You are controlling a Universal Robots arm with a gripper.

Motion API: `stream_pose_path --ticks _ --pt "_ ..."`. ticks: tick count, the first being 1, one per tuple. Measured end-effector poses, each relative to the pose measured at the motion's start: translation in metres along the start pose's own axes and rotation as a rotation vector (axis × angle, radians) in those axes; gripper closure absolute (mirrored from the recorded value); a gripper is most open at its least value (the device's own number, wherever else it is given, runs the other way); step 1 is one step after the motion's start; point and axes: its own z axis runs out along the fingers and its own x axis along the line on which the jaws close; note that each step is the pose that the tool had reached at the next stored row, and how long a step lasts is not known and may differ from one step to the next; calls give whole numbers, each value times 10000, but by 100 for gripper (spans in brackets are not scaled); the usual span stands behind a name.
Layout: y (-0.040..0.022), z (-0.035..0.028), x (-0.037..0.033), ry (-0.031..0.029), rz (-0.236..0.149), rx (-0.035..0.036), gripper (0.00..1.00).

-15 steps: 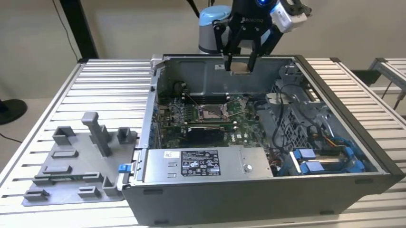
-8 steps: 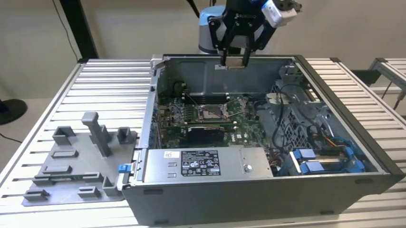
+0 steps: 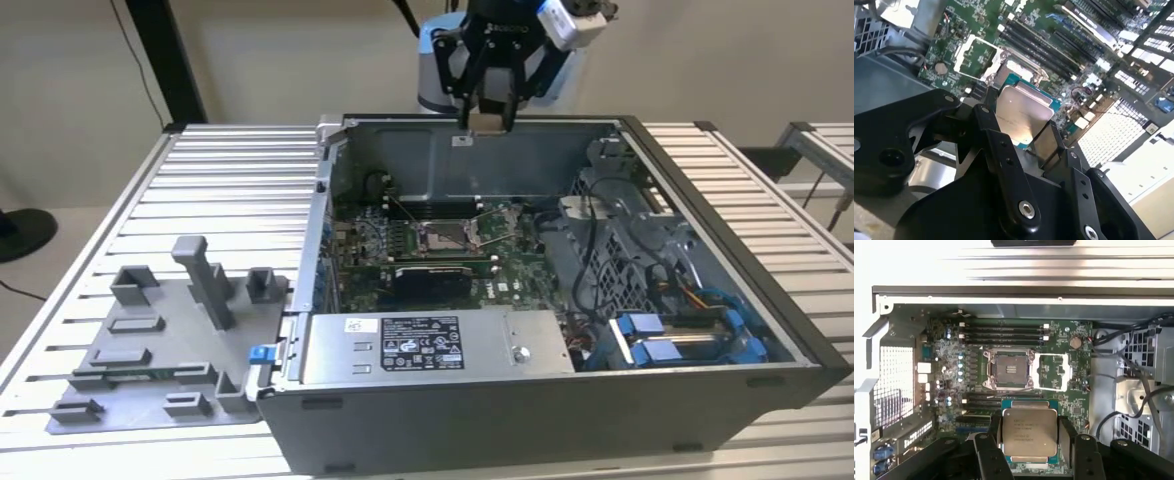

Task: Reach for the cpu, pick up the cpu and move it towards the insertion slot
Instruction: 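Pick up the cpu and move it towards the insertion slot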

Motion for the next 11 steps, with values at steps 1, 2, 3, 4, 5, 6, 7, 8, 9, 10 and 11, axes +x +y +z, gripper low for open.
stream_pose_path --ticks 1,2,3,4,5,6,7,8,9,10,11 --pt "31 7 0 -2 1 0 100" --pt "54 15 3 -9 3 0 100" --pt "68 20 21 -19 9 1 100" --pt "79 26 45 -32 19 0 100" --pt "91 31 70 -42 27 0 100" --pt "103 37 92 -50 37 -1 100" --pt "116 45 106 -55 45 -3 100" --pt "131 50 121 -61 56 -2 100" --pt "145 54 133 -67 63 -2 100" --pt "161 57 141 -72 69 -2 100" --pt "179 61 145 -76 75 -2 100"
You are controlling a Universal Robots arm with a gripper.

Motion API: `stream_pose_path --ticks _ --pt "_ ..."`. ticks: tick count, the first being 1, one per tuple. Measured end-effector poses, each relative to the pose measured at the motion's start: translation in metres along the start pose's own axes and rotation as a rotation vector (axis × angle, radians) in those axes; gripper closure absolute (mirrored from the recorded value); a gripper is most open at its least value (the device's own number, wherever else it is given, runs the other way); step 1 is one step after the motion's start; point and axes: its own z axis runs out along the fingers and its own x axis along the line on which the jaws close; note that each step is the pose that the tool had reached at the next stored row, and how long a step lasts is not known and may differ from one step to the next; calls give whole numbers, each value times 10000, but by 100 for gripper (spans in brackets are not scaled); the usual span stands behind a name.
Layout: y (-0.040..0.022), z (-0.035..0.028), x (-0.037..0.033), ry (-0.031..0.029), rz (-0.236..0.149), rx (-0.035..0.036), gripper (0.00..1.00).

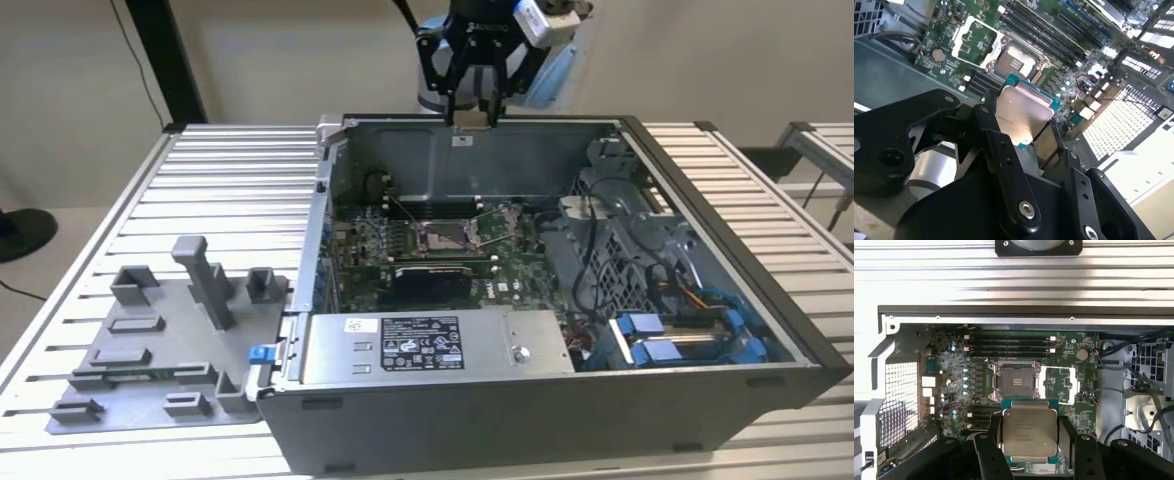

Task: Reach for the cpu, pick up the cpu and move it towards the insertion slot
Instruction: 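Pick up the cpu and move it towards the insertion slot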

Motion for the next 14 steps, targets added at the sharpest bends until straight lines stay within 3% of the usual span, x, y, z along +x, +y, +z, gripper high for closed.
stream_pose_path --ticks 7,14 --pt "135 23 20 -29 46 0 100" --pt "137 23 21 -30 47 -2 100"
